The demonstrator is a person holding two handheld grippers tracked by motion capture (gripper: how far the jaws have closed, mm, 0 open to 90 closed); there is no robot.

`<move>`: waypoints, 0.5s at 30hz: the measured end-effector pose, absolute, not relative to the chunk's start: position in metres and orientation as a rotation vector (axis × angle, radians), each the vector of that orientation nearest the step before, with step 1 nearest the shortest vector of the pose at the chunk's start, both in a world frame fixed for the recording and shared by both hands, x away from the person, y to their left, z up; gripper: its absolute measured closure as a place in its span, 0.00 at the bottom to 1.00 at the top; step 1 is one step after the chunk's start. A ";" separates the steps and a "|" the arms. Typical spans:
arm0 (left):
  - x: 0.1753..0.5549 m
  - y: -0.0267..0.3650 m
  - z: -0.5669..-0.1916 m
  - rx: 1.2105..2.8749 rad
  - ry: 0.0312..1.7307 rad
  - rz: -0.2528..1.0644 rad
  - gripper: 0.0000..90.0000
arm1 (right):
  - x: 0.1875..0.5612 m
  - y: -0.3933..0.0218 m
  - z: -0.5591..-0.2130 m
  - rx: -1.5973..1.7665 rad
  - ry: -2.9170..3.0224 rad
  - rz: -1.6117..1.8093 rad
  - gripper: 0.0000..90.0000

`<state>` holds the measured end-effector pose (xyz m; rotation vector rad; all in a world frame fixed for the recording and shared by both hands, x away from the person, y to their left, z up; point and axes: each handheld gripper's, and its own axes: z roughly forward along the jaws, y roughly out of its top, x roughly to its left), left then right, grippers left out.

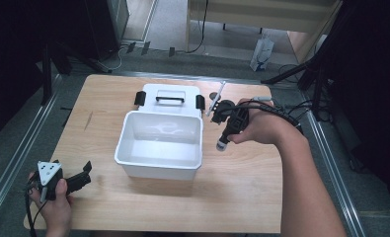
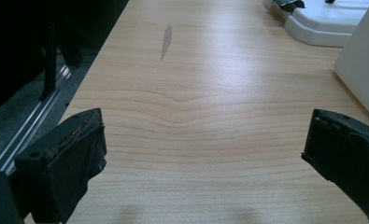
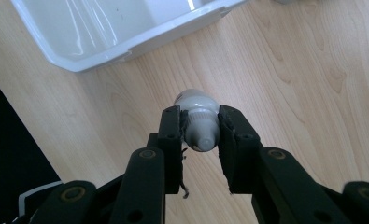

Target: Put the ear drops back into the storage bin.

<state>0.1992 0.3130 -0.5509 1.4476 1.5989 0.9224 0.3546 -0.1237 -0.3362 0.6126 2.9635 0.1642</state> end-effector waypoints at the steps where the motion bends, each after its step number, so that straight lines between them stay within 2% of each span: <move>1: 0.199 0.313 -0.551 1.446 1.600 0.922 0.00 | 0.354 -0.123 -0.334 0.620 2.962 0.162 0.80; 15: 0.199 0.314 -0.551 1.452 1.600 0.918 0.00 | 0.355 -0.103 -0.314 0.586 2.963 0.204 0.80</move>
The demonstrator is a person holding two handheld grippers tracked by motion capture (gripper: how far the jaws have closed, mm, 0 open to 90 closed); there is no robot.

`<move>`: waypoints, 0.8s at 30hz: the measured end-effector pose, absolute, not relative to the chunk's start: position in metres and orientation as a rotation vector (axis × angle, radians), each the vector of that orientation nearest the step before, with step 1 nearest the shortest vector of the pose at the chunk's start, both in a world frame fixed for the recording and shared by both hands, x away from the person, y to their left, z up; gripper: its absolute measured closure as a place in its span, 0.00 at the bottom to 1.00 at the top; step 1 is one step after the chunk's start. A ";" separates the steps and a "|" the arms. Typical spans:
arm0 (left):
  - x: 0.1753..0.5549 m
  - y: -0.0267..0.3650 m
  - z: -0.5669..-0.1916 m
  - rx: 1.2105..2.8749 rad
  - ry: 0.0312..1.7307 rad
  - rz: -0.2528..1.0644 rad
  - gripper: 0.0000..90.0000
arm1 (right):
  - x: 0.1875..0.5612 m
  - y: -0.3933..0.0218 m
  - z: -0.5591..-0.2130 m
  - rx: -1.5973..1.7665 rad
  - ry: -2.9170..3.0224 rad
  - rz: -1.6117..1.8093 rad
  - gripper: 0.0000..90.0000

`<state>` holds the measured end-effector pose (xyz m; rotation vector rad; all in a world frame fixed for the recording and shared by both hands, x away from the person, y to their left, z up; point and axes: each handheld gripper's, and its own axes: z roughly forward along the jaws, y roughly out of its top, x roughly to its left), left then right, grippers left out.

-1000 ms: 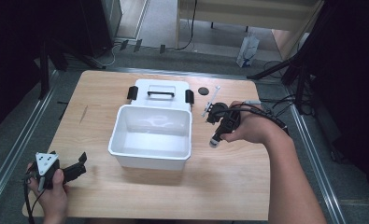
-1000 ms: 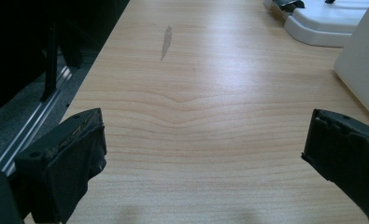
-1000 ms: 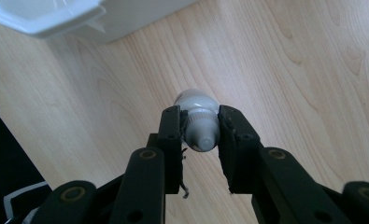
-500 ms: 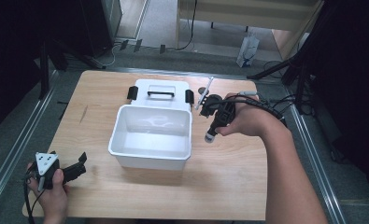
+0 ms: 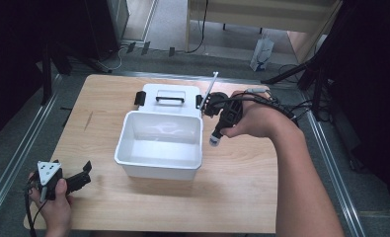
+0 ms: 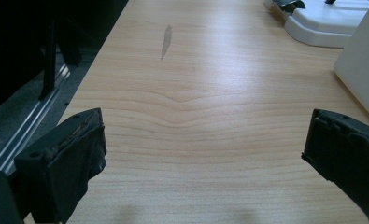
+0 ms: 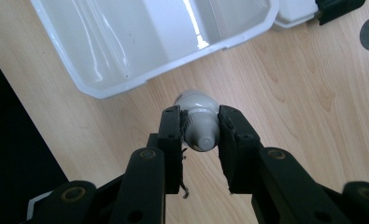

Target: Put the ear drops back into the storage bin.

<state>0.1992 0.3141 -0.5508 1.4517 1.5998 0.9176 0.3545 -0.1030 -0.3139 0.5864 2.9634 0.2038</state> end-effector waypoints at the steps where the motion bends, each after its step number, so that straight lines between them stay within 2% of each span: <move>1: 0.199 0.314 -0.551 1.452 1.600 0.918 0.00 | 0.355 -0.103 -0.314 0.586 2.963 0.204 0.80; 24: 0.199 0.314 -0.551 1.443 1.601 0.915 0.00 | 0.358 -0.068 -0.313 0.503 2.993 0.204 0.80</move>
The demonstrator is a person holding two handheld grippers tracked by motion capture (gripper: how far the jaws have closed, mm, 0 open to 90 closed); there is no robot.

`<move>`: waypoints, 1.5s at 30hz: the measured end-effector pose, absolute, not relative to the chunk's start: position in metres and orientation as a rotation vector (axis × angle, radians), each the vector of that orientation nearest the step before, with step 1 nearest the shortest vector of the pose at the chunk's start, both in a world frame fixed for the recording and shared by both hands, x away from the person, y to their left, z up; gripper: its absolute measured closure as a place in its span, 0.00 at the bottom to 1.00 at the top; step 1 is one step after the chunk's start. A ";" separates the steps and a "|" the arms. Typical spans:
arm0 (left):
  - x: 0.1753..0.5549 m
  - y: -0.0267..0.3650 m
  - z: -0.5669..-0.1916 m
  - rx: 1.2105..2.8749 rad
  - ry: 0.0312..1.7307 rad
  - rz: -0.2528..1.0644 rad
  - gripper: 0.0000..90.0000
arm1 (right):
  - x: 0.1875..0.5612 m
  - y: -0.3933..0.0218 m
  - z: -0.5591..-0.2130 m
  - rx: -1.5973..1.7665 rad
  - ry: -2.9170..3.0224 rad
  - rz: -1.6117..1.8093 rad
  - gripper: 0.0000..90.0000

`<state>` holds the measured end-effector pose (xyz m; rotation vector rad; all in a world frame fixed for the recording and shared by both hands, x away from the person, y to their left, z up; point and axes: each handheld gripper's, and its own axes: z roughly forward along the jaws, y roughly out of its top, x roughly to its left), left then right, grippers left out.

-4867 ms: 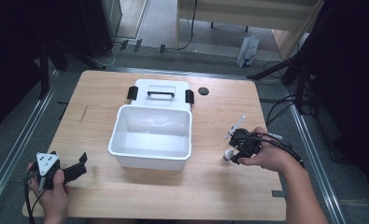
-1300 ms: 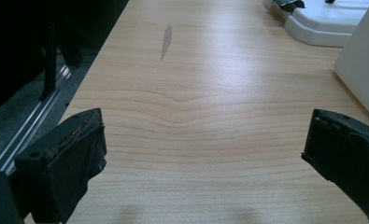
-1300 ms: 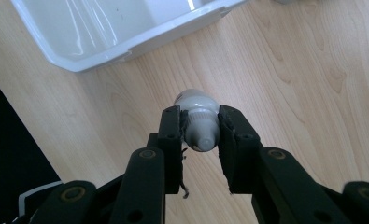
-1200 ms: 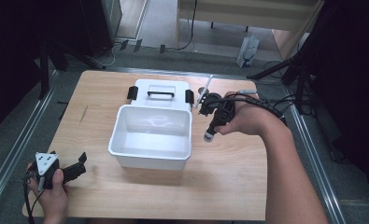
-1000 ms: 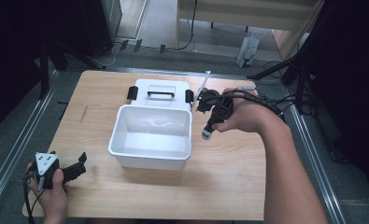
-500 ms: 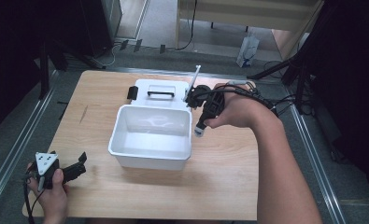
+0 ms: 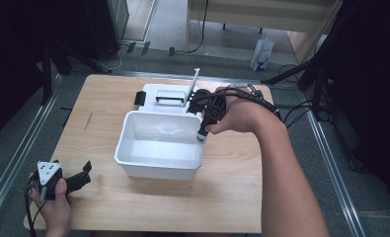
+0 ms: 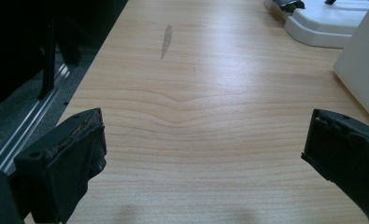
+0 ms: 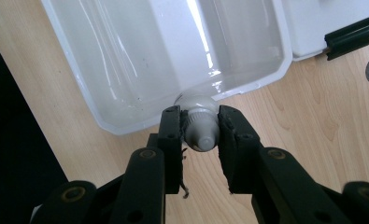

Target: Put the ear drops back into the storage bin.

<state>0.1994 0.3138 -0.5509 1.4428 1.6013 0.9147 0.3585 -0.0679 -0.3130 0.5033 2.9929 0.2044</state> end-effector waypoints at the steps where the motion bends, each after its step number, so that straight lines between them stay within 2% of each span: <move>1: 0.199 0.314 -0.551 1.443 1.601 0.915 0.00 | 0.359 -0.066 -0.313 0.500 2.995 0.203 0.80; 27: 0.199 0.314 -0.551 1.444 1.599 0.915 0.00 | 0.365 -0.052 -0.333 0.455 3.014 0.203 0.80; 45: 0.199 0.314 -0.551 1.444 1.596 0.914 0.00 | 0.367 -0.050 -0.361 0.302 2.992 0.196 0.80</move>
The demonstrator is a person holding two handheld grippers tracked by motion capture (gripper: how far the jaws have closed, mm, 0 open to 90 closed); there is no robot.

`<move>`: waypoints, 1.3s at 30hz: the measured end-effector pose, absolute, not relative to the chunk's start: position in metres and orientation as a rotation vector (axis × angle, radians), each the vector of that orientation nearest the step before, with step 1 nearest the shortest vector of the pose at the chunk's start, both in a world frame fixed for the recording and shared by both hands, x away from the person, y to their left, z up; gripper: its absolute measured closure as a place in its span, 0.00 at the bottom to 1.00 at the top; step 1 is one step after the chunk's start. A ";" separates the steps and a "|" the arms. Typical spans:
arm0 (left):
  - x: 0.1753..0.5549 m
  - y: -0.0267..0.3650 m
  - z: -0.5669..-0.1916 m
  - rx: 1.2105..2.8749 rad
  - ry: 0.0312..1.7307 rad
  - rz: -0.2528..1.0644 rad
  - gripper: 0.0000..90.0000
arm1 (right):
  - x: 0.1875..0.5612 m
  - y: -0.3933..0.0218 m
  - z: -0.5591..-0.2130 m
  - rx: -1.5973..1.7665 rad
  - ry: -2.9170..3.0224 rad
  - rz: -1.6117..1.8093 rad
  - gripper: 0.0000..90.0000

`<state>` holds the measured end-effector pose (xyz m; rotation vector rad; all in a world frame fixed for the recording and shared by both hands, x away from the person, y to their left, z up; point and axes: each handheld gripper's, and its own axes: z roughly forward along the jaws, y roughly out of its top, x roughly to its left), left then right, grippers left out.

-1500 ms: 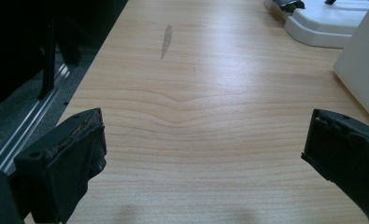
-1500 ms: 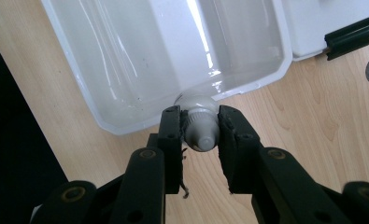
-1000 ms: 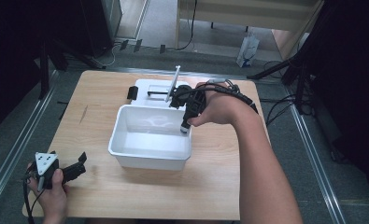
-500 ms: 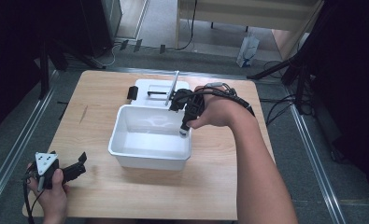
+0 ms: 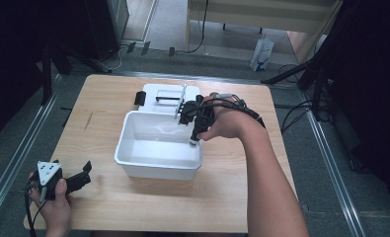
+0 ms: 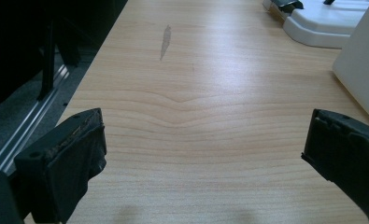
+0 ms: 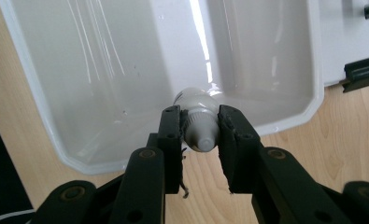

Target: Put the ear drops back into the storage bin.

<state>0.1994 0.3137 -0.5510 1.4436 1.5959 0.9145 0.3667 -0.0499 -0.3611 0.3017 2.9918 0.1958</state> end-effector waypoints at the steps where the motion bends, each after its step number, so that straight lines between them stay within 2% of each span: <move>1: 0.199 0.314 -0.551 1.443 1.596 0.914 0.00 | 0.367 -0.049 -0.365 0.264 2.990 0.192 0.80; 18: 0.199 0.314 -0.551 1.448 1.594 0.912 0.00 | 0.366 -0.047 -0.396 0.087 2.978 0.164 0.80; 39: 0.199 0.314 -0.551 1.448 1.594 0.911 0.00 | 0.370 -0.040 -0.426 0.070 2.989 0.071 0.80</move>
